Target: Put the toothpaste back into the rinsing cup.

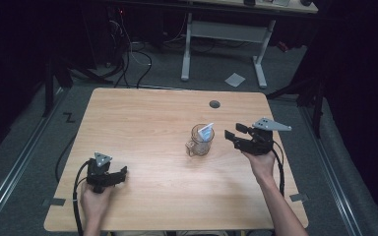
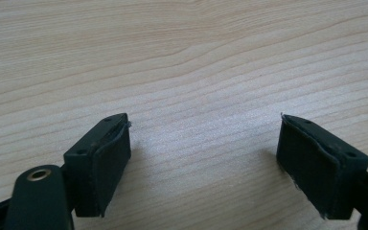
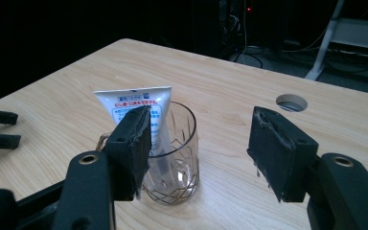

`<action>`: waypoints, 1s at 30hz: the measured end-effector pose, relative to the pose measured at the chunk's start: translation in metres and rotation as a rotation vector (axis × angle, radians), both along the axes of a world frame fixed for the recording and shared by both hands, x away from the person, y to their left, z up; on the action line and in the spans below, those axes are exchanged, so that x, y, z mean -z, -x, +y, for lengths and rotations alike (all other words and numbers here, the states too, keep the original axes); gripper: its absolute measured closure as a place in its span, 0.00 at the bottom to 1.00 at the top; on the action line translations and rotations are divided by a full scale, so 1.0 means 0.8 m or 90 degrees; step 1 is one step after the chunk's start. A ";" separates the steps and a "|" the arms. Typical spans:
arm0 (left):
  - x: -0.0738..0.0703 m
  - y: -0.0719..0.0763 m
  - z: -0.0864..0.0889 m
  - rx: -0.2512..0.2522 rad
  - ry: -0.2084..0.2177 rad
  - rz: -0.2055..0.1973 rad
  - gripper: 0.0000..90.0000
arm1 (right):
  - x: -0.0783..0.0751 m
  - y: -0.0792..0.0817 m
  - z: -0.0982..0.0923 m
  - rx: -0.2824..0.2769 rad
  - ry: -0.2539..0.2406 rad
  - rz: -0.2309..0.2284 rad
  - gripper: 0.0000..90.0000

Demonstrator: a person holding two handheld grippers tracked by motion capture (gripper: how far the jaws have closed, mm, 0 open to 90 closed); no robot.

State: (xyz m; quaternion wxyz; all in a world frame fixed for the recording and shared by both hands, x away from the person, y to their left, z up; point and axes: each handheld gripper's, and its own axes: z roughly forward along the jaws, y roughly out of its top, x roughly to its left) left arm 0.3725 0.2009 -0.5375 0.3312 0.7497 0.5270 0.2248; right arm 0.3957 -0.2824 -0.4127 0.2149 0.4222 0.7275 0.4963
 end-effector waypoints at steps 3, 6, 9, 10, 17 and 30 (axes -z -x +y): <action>0.000 0.000 0.000 0.000 0.000 0.000 0.22 | 0.000 0.003 -0.010 0.006 -0.008 0.000 0.45; 0.000 0.000 0.000 0.000 0.000 0.000 0.22 | -0.001 0.006 -0.017 0.011 -0.018 0.001 0.44; 0.000 0.000 0.000 0.000 0.000 0.000 0.22 | -0.003 0.011 -0.025 0.017 -0.023 -0.008 0.44; 0.000 0.000 0.000 0.000 0.000 0.000 0.22 | -0.003 0.013 -0.027 0.019 -0.026 -0.012 0.45; 0.000 0.000 0.000 0.000 0.001 0.000 0.22 | 0.000 0.020 -0.044 0.041 -0.034 -0.017 0.47; 0.000 0.000 0.000 0.000 0.001 -0.001 0.22 | 0.014 0.046 -0.078 0.086 -0.047 -0.023 0.49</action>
